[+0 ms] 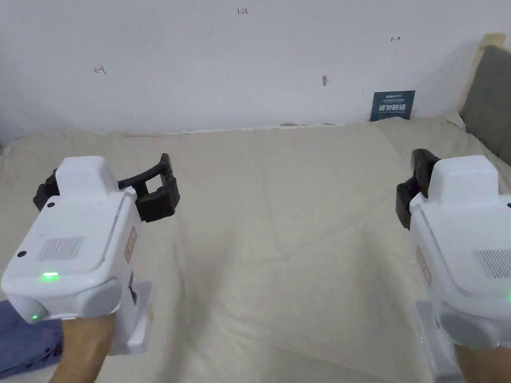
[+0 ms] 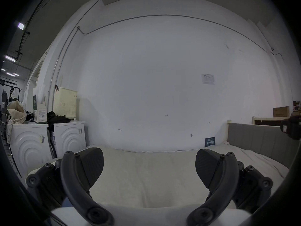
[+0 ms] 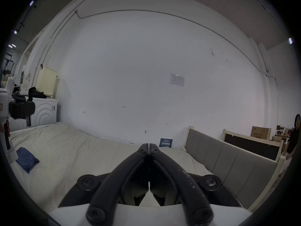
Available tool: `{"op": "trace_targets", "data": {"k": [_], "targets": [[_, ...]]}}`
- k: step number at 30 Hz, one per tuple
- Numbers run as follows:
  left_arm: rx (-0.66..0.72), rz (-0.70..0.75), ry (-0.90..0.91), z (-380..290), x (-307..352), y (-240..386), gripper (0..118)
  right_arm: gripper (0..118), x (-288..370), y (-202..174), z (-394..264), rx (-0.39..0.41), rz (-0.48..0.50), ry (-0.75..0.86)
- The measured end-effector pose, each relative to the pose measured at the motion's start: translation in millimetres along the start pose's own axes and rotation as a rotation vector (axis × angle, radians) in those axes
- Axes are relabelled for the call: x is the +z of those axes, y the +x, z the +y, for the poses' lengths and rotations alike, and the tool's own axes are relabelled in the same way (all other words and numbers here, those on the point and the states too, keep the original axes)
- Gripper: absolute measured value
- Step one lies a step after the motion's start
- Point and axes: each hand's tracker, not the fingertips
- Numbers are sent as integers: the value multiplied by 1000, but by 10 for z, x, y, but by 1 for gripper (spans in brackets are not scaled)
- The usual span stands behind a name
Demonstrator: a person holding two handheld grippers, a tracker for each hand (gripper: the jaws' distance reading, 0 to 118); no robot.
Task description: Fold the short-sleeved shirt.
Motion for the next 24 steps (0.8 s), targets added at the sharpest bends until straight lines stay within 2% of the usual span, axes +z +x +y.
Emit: {"op": "trace_targets", "data": {"k": [1,3,4,5,9,24], "targets": [[1,-6,4,-22,20,78,110,2,14,19,0,-1,-1,1],[7,-39,23,-72,65,141,79,2,29,42,-11,-2,-3,3],[6,-42,23,-90,75,171,48,2,33,52,-16,-1,-4,3],[3,-48,20,-102,77,227,0,2,32,61,-20,-2,-4,1],[21,-101,-14,-128,88,262,0,2,18,88,-51,-20,-1,-8],[-31,-92,-16,-236,87,296,0,2,-6,60,-54,-28,3,-14]]}}
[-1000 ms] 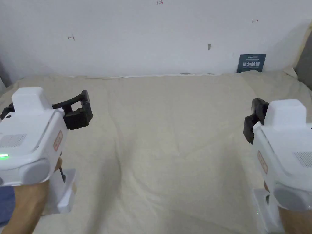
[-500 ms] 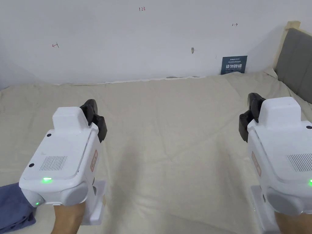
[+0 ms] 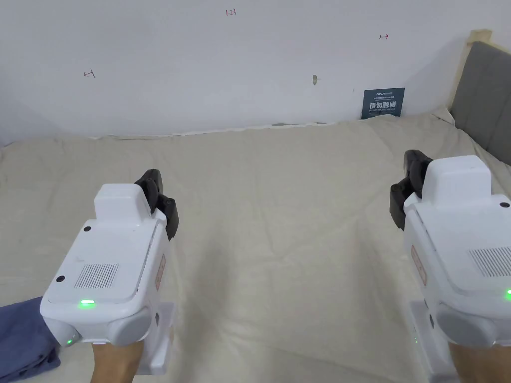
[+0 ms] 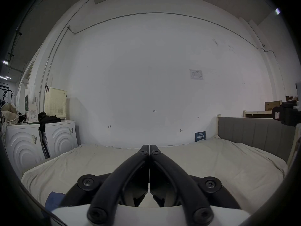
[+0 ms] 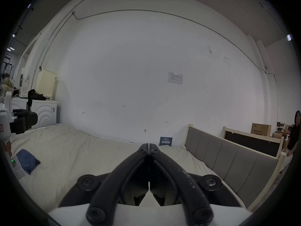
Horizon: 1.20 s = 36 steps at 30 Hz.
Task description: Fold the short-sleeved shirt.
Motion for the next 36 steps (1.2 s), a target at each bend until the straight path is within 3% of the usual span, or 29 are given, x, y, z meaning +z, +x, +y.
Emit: {"op": "trace_targets", "data": {"k": [36], "targets": [[-13,-2,20,48,72,-37,0,2,86,-26,50,-13,3,9]]}}
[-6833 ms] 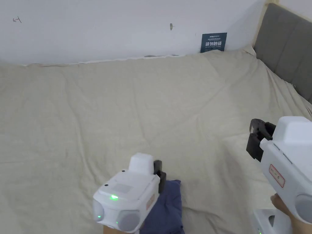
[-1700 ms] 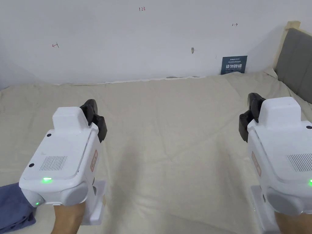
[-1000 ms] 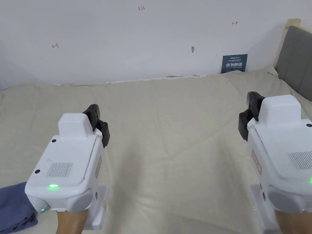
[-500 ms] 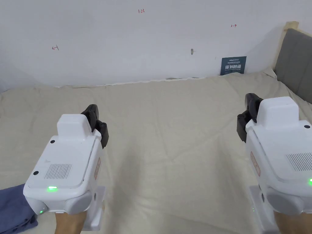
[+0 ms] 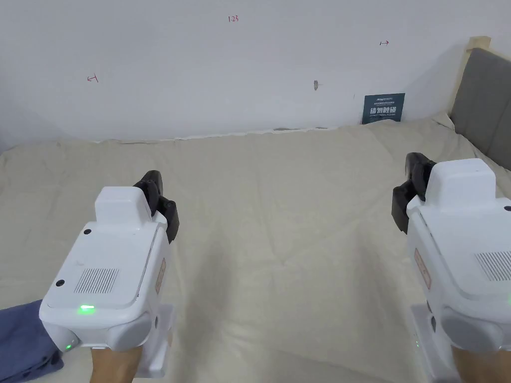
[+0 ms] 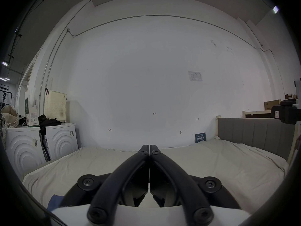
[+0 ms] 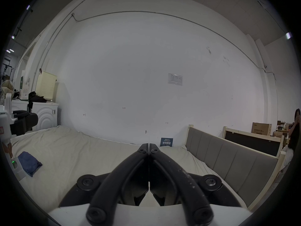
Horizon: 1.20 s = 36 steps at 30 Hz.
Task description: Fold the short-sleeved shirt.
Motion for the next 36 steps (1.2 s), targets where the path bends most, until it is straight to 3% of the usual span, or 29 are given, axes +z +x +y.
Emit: {"op": "trace_targets", "data": {"k": [25,28,31,32,34,35,36], "targets": [[1,3,-9,-19,24,-9,0,2,1,1,-5,-10,-5,-5],[13,-1,-17,-20,17,-9,3,13,-4,6,-8,-21,0,-17],[43,-6,-35,-11,1,-8,43,51,-8,15,-11,-33,20,-33],[55,-12,-40,-5,-12,-14,70,75,-10,16,-12,-36,22,-37],[71,-23,-61,-5,-51,-19,112,110,-23,16,-13,-51,29,-49],[74,-23,-66,-8,-60,-14,118,118,-20,16,-16,-61,28,-48],[79,-19,-34,-20,-24,-2,118,118,-7,16,-24,-68,30,-40]]}}
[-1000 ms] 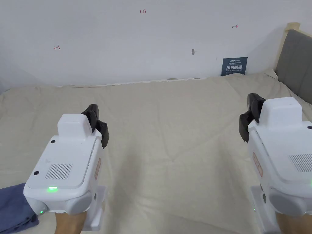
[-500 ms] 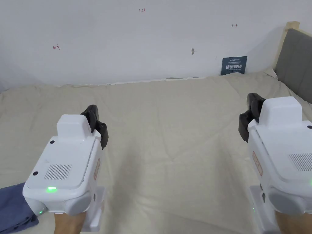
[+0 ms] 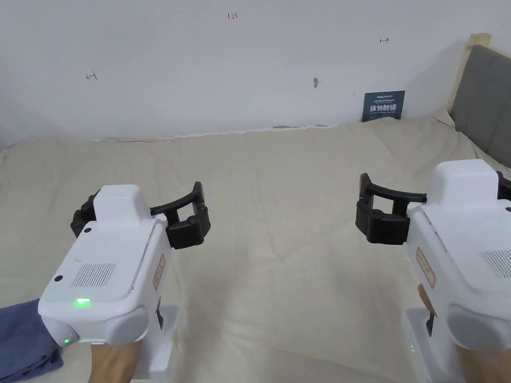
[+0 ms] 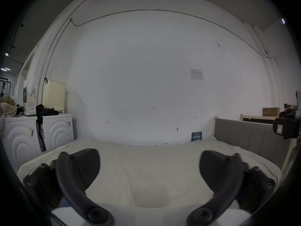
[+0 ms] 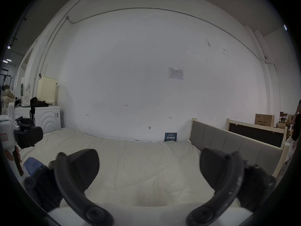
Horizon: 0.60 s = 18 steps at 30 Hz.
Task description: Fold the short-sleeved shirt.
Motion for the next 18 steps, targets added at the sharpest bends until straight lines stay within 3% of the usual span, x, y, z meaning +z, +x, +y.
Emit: {"op": "trace_targets", "data": {"k": [18], "targets": [[-37,19,-4,-52,17,15,118,118,31,-7,-16,4,-1,6]]}}
